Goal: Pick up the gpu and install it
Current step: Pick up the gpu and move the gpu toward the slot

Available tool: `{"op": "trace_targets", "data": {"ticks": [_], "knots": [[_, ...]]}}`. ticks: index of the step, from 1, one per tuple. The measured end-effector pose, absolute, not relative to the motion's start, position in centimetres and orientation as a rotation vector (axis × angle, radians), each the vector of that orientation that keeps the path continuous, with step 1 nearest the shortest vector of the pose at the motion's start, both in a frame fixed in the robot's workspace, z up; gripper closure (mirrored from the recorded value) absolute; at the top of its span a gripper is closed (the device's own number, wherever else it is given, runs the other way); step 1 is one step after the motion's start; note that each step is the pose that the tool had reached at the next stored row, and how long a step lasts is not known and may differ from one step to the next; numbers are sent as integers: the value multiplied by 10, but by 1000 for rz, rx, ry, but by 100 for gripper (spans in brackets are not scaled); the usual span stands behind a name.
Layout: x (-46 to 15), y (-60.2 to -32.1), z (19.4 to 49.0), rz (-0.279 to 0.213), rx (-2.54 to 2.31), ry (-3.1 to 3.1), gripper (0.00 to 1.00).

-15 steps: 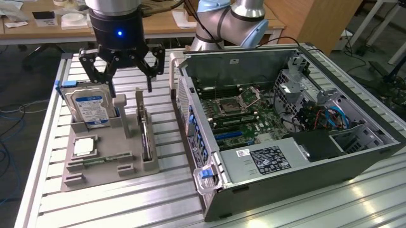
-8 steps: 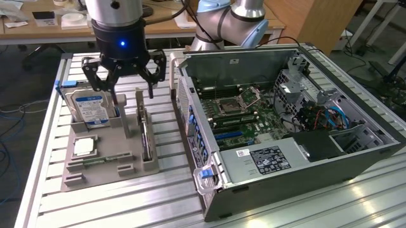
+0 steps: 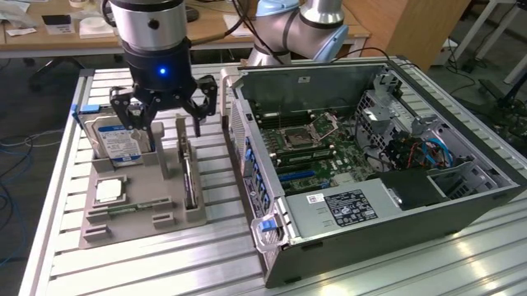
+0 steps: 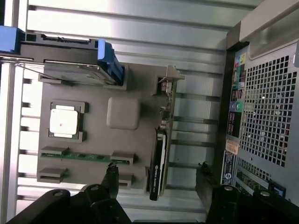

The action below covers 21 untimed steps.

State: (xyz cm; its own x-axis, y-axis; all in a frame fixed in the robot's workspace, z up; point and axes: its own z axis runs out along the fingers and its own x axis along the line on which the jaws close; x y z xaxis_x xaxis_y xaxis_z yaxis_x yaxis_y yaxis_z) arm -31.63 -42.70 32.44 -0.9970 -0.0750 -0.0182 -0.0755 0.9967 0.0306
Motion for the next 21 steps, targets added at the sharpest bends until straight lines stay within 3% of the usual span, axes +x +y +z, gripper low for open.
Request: {"op": "trace_targets", "data": {"ticks": [21], "knots": [[-313, -424, 286, 47, -77, 3122, 24]]}}
